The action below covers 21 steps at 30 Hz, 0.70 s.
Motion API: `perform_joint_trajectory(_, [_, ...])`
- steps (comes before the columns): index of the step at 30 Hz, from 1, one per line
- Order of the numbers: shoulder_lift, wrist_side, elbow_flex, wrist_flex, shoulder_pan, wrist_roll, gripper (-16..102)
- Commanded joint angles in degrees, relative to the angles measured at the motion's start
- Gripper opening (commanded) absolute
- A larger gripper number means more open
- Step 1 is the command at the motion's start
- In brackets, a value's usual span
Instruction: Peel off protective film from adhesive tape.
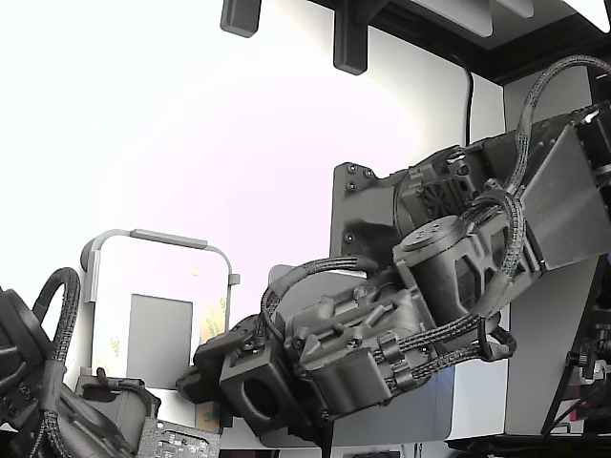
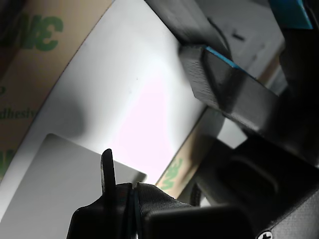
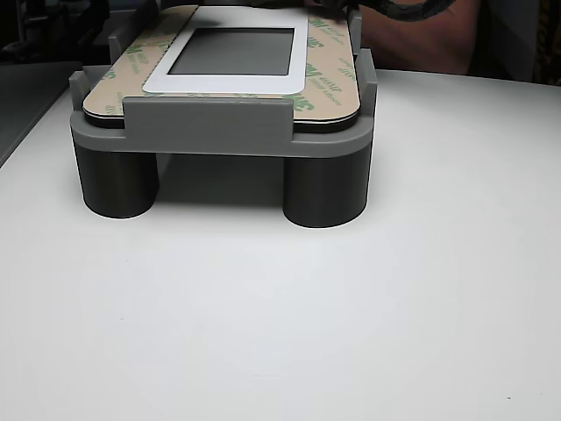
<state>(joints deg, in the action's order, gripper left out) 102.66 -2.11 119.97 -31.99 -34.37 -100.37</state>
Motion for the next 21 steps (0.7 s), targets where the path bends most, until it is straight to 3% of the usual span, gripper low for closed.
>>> perform_joint_trajectory(1, [0.4, -0.4, -1.1, 0.9, -0.2, 0.1, -10])
perform_joint_trajectory(21, [-2.5, -0.4, -1.8, 2.7, -1.5, -0.1, -10])
